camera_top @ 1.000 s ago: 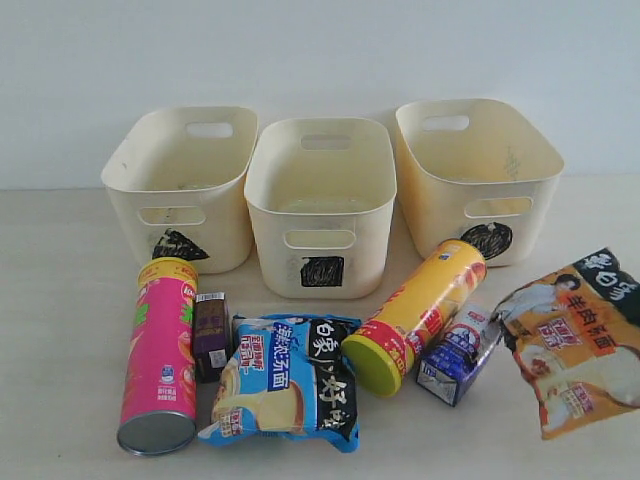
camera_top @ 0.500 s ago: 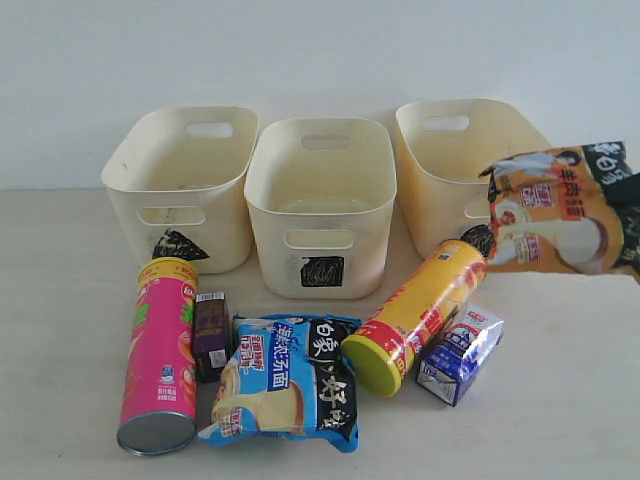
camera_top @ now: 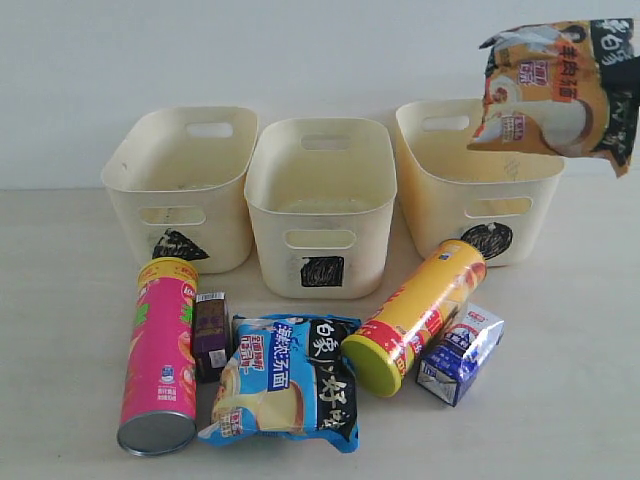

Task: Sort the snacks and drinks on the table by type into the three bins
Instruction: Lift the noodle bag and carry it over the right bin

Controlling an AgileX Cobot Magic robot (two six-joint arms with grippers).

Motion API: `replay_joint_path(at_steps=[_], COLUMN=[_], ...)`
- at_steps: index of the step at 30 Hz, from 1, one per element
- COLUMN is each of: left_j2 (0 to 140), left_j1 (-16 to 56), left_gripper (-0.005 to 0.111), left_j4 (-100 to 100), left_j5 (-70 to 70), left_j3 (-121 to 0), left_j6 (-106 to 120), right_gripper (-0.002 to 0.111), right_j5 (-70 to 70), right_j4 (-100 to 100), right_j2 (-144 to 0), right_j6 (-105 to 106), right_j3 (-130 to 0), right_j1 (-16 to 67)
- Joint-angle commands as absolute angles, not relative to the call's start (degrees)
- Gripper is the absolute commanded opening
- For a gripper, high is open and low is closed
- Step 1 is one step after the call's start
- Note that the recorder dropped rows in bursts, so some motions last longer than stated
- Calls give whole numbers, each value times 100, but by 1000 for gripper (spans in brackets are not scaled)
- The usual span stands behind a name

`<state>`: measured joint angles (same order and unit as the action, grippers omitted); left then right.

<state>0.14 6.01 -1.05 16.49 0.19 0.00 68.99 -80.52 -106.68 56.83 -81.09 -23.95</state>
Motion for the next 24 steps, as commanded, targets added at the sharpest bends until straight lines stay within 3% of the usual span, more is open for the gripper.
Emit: replay_joint_path(at_steps=[1, 24], left_j2=[0, 0], left_j1=[629, 629], left_gripper=[4, 4], left_j4=[-82, -82], left_j5=[1629, 1629], left_j3=[0, 0], left_j6=[-42, -42], right_gripper=[0, 0], right_j5=[6540, 4419], right_j4=[-8246, -8520], right_j2=[-10868, -12068], right_j6=[5703, 6058], right_j3=[-8525, -9683], right_j1=[-2050, -1194])
